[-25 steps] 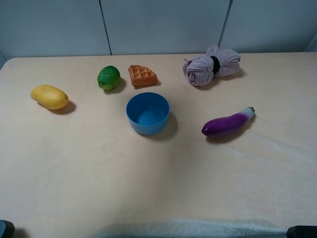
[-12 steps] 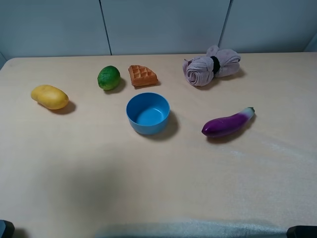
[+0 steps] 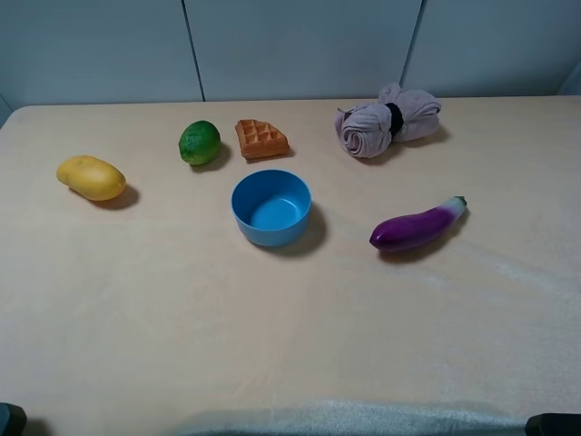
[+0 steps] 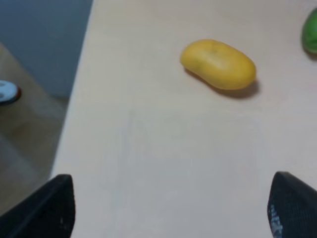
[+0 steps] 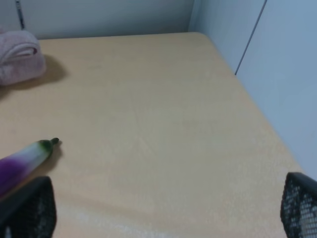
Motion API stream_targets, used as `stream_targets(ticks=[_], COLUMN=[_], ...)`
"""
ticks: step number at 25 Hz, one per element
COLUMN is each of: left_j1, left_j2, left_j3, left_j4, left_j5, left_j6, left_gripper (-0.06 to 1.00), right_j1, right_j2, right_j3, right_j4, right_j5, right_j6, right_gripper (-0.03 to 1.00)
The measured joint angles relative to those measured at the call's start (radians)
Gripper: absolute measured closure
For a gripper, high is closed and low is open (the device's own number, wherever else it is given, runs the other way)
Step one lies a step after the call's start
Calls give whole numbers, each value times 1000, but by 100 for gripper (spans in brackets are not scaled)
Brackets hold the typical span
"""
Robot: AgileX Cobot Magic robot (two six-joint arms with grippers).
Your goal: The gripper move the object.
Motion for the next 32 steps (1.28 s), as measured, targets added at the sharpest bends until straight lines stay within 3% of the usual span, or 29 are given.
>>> stream_targets(ticks=[6,17,32], left_j1=[0,0,0], left_j2=[-197,-269,-353], left_j3=[140,307,330], left_j4=[-37,-84,-94], left_j5=[0,-82,-125], left_j6=[43,47,51], left_gripper=[10,10,10], right_j1=[0,0,0], right_j2=[0,0,0], right_j3=[0,0,0], right_j4=[0,0,0], right_j5=[0,0,0], right_j6=[0,0,0], right_gripper=[27,27,27])
